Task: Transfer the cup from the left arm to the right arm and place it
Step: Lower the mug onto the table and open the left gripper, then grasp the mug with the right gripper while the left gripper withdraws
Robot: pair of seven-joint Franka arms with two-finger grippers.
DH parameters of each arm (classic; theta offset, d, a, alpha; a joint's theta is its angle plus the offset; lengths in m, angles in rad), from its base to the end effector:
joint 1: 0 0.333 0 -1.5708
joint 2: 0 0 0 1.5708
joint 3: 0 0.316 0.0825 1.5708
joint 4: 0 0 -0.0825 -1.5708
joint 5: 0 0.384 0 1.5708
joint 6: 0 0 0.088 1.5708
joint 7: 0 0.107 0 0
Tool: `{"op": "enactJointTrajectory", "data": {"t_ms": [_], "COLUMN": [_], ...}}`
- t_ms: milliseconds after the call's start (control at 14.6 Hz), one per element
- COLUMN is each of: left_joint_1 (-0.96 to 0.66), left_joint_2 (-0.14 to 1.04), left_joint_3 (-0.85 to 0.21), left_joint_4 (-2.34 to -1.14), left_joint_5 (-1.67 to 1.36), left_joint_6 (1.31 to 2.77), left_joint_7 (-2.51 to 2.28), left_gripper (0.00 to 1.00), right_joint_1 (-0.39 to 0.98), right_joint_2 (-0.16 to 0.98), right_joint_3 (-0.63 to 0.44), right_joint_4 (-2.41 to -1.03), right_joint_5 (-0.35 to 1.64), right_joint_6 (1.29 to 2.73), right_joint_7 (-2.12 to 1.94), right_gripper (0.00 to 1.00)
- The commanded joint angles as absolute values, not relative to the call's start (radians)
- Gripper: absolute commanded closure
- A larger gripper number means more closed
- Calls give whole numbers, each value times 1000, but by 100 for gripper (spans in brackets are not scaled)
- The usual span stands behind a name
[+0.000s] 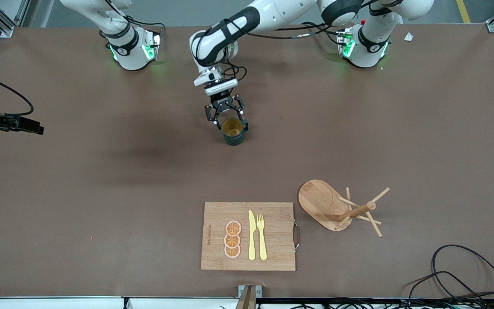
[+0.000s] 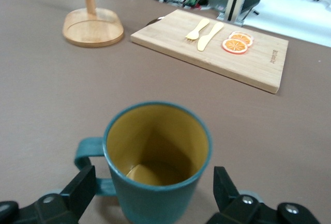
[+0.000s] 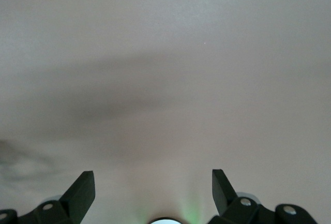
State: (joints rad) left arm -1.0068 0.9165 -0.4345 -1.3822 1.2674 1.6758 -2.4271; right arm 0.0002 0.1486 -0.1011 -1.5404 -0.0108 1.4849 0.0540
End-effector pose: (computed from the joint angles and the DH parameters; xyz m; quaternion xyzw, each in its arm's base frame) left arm 0.2453 -0.6610 0.1879 -0.8600 -0.2425 -0.4442 0.0651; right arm 0.5810 -0.0562 0.5478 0.9918 -0.0771 -0.1018 0.0105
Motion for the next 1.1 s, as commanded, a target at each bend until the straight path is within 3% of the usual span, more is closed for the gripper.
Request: {"op": "enactJointTrajectory", "data": {"t_ms": [0, 412, 1031], "left_joint_1": [-957, -718, -320], "left_joint_2": [801, 602, 569], "left_joint_3": [-459, -465, -466], "left_joint_4": [-1379, -1384, -1381], "left_joint_5": [1094, 777, 505], "left_joint_6": [1692, 1830, 1945], "left_joint_7": [-2308, -1874, -1188], "left_gripper": [0, 0, 0], "right_joint_1": [35, 135, 493], "right_joint_2": [153, 138, 101], "right_joint_3": [-95, -94, -94], "right_joint_4": [-1566, -1696, -1905], "right_joint_5": [-22, 57, 103], "right_joint_6": [1502, 1586, 1810], "right_joint_7": [190, 470, 1043], "right_gripper": [0, 0, 0]}}
